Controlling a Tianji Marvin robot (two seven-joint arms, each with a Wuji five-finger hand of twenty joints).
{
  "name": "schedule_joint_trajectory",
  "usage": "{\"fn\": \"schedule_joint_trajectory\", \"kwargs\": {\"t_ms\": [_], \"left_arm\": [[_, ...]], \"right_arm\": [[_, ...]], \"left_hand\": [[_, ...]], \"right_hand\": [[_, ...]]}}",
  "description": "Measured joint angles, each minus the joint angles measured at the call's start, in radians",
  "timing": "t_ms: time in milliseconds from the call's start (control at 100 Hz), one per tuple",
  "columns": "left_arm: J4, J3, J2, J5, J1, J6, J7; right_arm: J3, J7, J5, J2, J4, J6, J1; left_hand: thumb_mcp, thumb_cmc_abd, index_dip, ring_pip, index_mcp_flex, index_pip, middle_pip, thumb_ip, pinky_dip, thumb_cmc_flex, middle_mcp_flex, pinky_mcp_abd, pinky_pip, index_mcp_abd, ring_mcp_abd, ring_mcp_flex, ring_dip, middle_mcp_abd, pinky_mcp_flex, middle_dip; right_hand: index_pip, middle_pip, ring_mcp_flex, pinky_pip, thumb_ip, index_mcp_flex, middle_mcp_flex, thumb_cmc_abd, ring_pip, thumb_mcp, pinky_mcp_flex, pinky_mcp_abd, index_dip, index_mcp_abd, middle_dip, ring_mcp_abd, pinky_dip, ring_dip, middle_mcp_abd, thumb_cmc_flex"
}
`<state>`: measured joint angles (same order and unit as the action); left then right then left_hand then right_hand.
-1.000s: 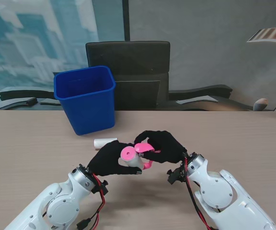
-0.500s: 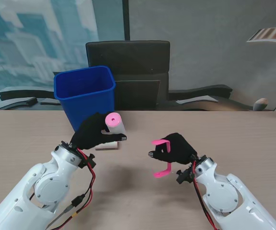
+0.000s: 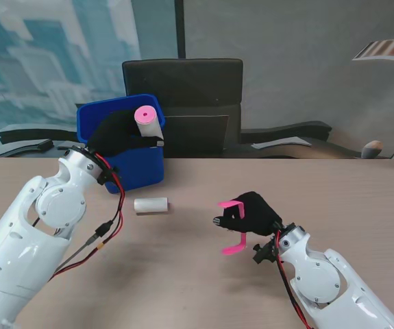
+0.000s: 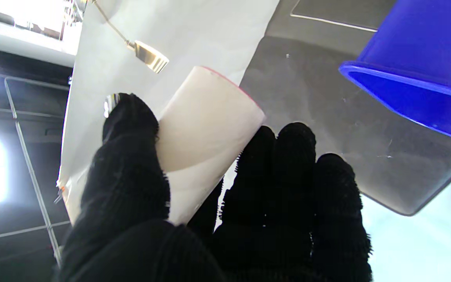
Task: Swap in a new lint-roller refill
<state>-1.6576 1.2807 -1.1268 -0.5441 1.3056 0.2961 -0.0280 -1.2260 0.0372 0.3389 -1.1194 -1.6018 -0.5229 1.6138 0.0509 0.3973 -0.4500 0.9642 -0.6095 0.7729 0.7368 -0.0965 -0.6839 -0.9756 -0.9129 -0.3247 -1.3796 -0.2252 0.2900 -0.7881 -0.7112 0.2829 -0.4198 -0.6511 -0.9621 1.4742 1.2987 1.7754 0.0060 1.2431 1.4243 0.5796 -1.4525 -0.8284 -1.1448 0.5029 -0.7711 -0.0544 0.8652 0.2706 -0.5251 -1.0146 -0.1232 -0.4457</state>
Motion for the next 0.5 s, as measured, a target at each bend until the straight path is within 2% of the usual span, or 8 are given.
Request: {"fn": "schedule_joint_trajectory", "kwargs": {"t_ms": [50, 410, 450, 500], "left_arm": [[0.033, -0.007, 0.004, -0.001, -0.035, 0.001, 0.010], [0.290, -0.073, 0.015, -0.025, -0.254, 0.005, 0.040], [0.320, -0.081, 0.015, -0.047, -0.276, 0.011, 0.039], [0.352, -0.086, 0.017, -0.124, -0.297, 0.038, 0.029]], "right_arm": [[0.000, -0.002, -0.001, 0.000, 0.001, 0.001, -0.001], [0.000, -0.016, -0.011, 0.003, 0.003, 0.012, -0.004], [0.001, -0.017, -0.014, 0.003, 0.005, 0.012, -0.006], [0.003, -0.019, -0.017, 0.003, 0.006, 0.012, -0.007]], "left_hand": [[0.006, 0.000, 0.000, -0.008, 0.001, 0.000, -0.004, 0.000, 0.000, -0.004, 0.000, 0.001, 0.002, 0.000, -0.001, 0.001, 0.000, 0.000, 0.002, 0.007], [0.007, -0.001, 0.035, -0.034, 0.008, -0.036, -0.022, 0.000, 0.000, -0.012, 0.039, 0.013, 0.019, 0.008, -0.006, 0.033, 0.002, -0.004, 0.037, 0.032], [0.005, -0.013, 0.042, -0.046, 0.023, -0.057, -0.041, 0.001, 0.000, -0.013, 0.060, 0.015, 0.029, 0.010, -0.007, 0.043, 0.003, -0.004, 0.047, 0.045], [0.004, -0.030, 0.046, -0.073, 0.026, -0.103, -0.070, 0.002, 0.000, -0.014, 0.088, 0.020, 0.049, 0.010, -0.008, 0.057, 0.018, -0.007, 0.061, 0.071]], "right_hand": [[0.000, 0.000, 0.000, 0.000, 0.000, 0.000, 0.000, -0.024, 0.000, 0.001, 0.000, 0.000, 0.000, 0.000, 0.000, 0.000, 0.000, 0.000, 0.000, 0.000], [0.019, 0.000, 0.000, 0.001, 0.000, 0.000, 0.000, -0.022, -0.002, 0.017, 0.000, 0.000, 0.000, 0.000, 0.000, 0.000, 0.000, 0.000, 0.000, 0.000], [0.019, 0.000, 0.000, 0.001, 0.000, 0.000, 0.000, -0.022, -0.002, 0.017, 0.000, 0.000, 0.000, 0.000, 0.000, 0.000, 0.000, 0.000, 0.000, 0.000], [0.019, 0.000, 0.000, 0.001, 0.000, 0.000, 0.000, -0.039, -0.002, 0.017, 0.000, 0.000, 0.000, 0.000, 0.000, 0.000, 0.000, 0.000, 0.000, 0.000]]}}
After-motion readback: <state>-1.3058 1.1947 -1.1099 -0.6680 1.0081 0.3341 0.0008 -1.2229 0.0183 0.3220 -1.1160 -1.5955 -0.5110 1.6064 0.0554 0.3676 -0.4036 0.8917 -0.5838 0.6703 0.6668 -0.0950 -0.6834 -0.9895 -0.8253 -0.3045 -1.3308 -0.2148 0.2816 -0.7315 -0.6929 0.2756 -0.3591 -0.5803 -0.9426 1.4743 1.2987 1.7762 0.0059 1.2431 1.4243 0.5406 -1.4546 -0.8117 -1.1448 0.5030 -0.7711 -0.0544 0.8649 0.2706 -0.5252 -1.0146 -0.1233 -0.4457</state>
